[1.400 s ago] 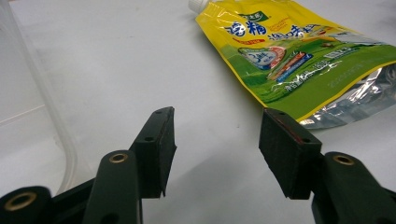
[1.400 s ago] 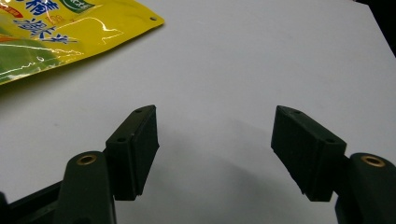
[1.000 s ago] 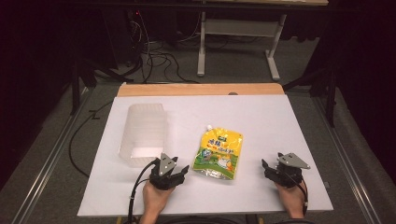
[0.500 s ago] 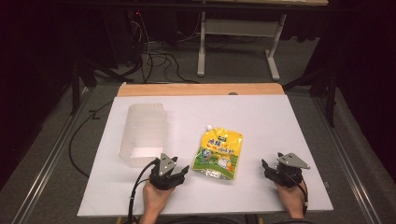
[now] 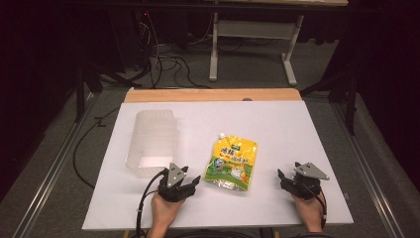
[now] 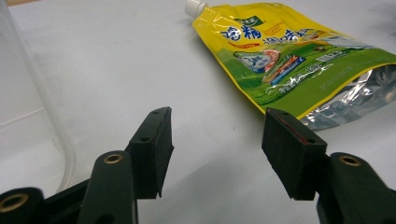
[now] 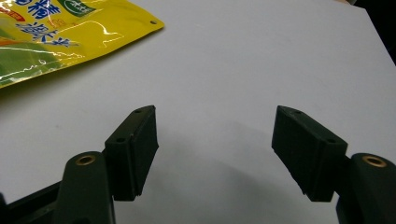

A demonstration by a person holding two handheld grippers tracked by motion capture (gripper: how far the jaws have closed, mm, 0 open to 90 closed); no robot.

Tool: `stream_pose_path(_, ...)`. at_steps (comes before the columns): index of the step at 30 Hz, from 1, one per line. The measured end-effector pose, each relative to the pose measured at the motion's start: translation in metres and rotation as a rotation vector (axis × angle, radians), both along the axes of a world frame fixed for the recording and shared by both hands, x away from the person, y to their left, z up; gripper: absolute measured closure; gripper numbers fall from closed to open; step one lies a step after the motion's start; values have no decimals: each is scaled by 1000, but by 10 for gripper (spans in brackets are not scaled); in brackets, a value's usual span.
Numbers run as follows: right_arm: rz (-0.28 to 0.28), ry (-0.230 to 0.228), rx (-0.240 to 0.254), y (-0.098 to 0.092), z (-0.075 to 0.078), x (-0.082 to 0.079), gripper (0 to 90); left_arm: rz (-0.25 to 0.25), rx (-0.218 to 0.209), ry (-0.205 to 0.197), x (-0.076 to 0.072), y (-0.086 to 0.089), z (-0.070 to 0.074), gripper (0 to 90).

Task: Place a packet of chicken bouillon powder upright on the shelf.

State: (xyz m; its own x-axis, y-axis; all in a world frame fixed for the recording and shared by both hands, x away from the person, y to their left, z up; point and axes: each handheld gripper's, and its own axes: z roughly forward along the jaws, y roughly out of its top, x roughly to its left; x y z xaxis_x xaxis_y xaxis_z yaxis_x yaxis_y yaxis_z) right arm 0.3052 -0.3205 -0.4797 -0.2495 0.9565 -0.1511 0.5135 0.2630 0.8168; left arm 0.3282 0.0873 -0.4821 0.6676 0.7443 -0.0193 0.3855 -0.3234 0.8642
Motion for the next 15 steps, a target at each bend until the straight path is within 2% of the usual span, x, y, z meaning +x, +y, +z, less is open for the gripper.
stream_pose_path(5, -3, -4, -2, 1, 0, 0, 318, -2, -16, -15, -1, 0, 2, 433)
stream_pose_path(9, -2, -2, -2, 1, 0, 0, 318, -3, -17, 0, -1, -1, 6, 433)
stream_pose_path(12, 0, -4, -6, 1, 0, 0, 318, -13, -23, -14, -3, -4, 12, 432)
stream_pose_path(15, 1, -2, -7, 1, 0, 0, 318, -25, -31, -5, -3, -8, 16, 429)
